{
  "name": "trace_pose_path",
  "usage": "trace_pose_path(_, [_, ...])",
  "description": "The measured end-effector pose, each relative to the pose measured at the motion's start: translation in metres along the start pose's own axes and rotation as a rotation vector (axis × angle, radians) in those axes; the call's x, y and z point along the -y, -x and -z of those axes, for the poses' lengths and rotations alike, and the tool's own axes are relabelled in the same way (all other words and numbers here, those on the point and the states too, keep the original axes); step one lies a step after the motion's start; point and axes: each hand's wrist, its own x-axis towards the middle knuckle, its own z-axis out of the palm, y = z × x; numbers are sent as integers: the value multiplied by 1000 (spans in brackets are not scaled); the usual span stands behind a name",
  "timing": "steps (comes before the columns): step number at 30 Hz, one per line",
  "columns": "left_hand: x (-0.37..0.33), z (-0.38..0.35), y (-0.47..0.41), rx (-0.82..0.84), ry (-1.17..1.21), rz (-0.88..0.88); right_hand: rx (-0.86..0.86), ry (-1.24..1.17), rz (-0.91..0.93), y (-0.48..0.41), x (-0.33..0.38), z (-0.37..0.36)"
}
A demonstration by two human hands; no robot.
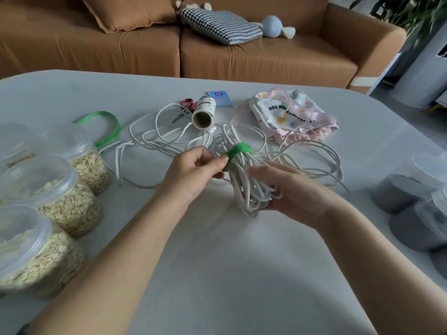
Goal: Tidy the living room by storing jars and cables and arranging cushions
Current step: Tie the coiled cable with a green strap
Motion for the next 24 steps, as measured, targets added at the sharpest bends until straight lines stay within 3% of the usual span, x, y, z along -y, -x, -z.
trace_pose_path(9, [-5,3,0,39,90,35,-95,-157,-70,-6,-7,2])
trace_pose_path(17, [-1,6,-2,125,248,108,29,-359,-82,-5,-10,-1])
trace_pose_path(24, [-3,5,-5,46,154,33,-106,-404,-6,-10,-13,-7])
